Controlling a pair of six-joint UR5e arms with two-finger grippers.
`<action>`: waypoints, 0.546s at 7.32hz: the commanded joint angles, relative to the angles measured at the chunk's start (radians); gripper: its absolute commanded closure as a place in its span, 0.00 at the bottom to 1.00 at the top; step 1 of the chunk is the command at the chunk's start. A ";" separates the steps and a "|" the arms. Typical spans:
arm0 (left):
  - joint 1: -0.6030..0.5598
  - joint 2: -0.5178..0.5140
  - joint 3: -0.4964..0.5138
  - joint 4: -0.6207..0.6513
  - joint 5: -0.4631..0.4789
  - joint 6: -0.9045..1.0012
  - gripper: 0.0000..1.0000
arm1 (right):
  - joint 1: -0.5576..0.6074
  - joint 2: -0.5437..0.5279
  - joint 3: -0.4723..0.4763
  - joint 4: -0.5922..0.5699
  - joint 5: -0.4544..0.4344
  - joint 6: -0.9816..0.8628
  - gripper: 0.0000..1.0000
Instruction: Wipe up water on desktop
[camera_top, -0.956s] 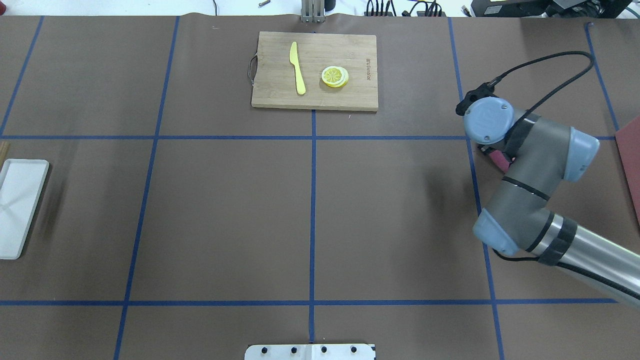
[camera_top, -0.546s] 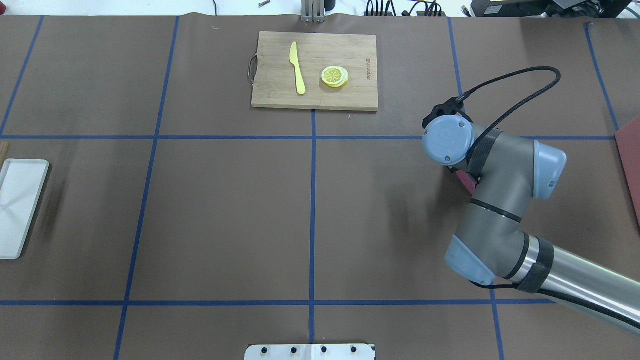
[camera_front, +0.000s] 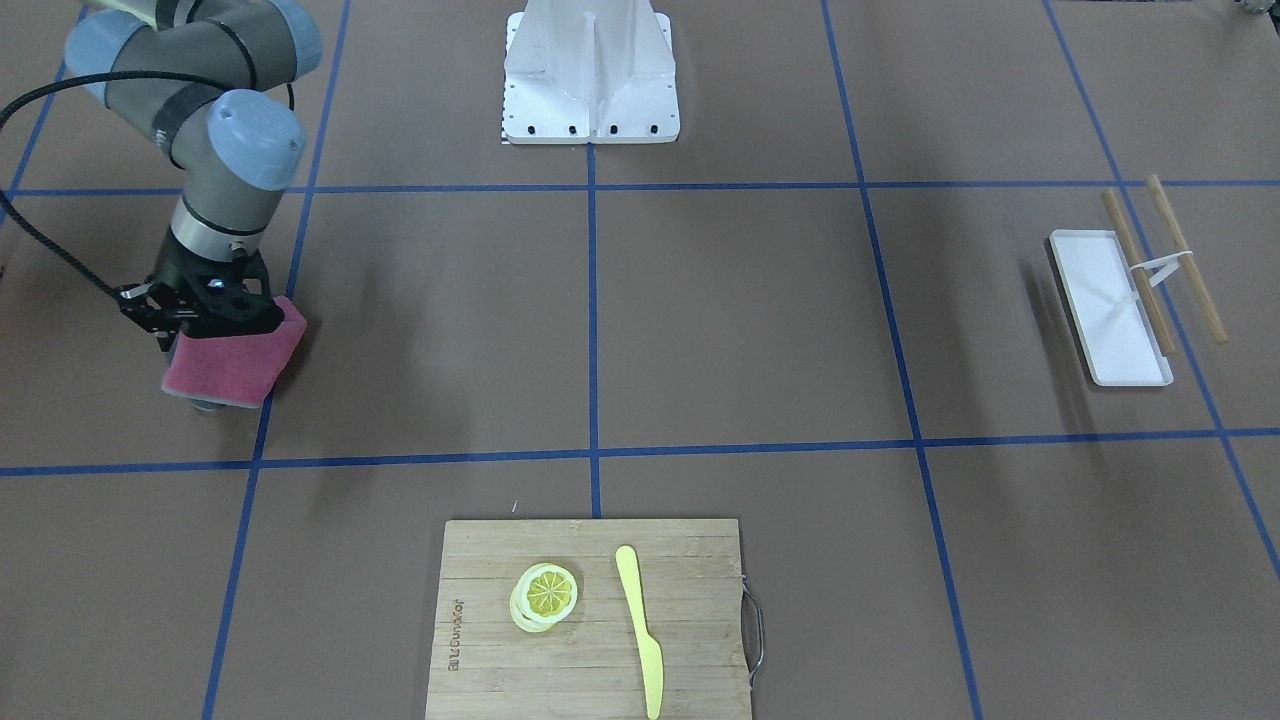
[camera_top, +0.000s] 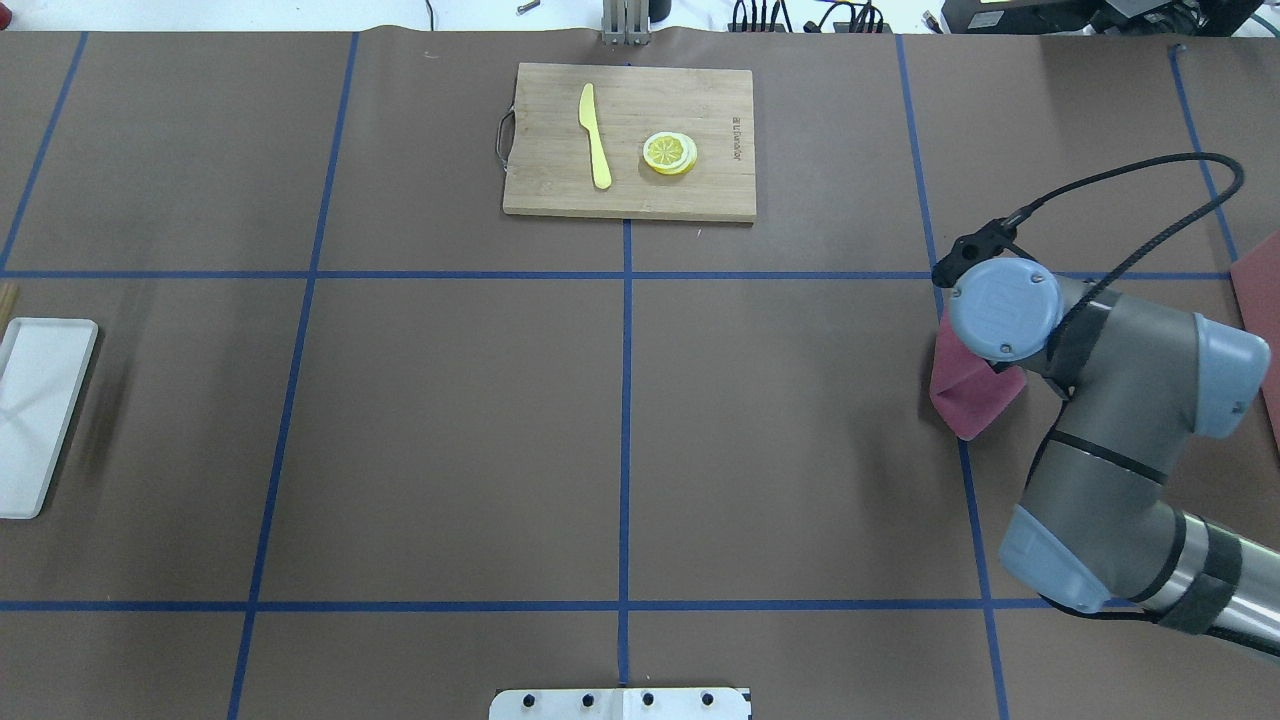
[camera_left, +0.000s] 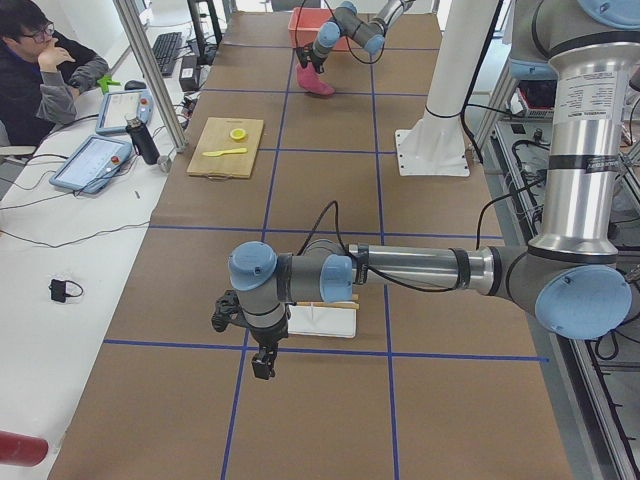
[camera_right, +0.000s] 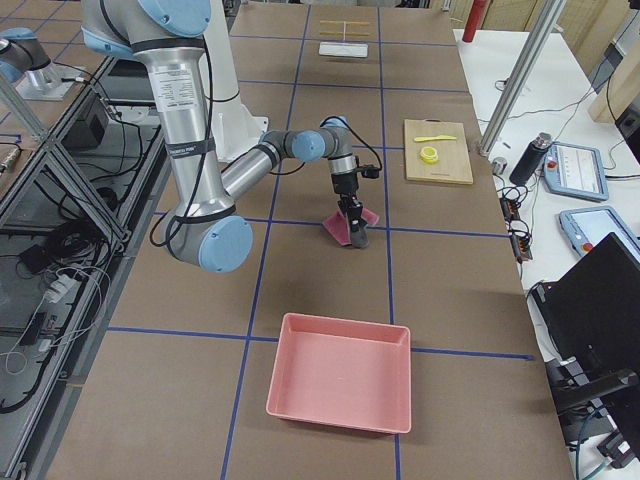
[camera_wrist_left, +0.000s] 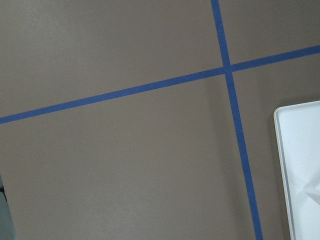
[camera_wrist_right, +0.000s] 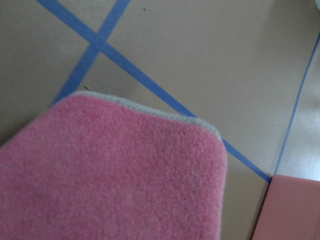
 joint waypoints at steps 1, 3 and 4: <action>0.000 0.008 0.005 0.001 0.000 0.000 0.02 | 0.084 -0.203 -0.013 0.283 0.003 -0.160 1.00; 0.000 0.010 0.002 0.000 -0.002 0.000 0.02 | 0.185 -0.277 -0.112 0.450 0.006 -0.293 1.00; 0.000 0.010 0.003 0.001 -0.002 0.000 0.02 | 0.262 -0.276 -0.230 0.587 0.007 -0.392 1.00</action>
